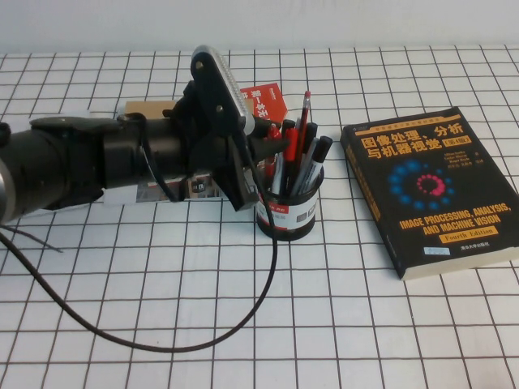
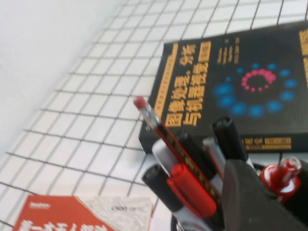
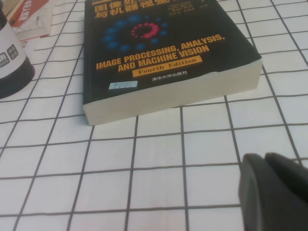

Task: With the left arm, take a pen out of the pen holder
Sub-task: 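Take a marker out of the pen holder and lay it on the table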

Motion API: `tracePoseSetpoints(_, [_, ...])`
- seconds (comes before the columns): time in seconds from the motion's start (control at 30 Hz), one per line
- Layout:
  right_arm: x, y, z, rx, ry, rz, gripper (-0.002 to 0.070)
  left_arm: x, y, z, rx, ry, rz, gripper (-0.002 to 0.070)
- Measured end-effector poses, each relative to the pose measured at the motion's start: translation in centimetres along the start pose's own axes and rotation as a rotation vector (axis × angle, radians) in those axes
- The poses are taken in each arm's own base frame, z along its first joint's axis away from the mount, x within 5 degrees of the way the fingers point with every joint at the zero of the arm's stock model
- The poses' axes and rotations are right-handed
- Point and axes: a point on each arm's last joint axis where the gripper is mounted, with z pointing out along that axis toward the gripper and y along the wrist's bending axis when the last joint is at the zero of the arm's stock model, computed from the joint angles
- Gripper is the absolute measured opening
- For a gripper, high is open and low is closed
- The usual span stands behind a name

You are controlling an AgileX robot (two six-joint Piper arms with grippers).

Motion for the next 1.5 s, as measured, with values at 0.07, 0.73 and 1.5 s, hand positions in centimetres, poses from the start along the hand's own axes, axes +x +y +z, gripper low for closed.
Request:
tracePoseSetpoints(0.07, [0.0,0.0,0.0,0.0,0.0,0.0,-0.002,-0.7,0.1,-0.6,-0.011,-0.017,0.006,0.0115])
tracePoseSetpoints(0.73, [0.0,0.0,0.0,0.0,0.0,0.0,-0.002,-8.3,1.3,-10.7,-0.309,-0.016,-0.373,0.0114])
tracePoseSetpoints(1.5, [0.0,0.0,0.0,0.0,0.0,0.0,-0.002,0.9,2.6,-4.4,-0.046,1.076,-0.729,0.0113])
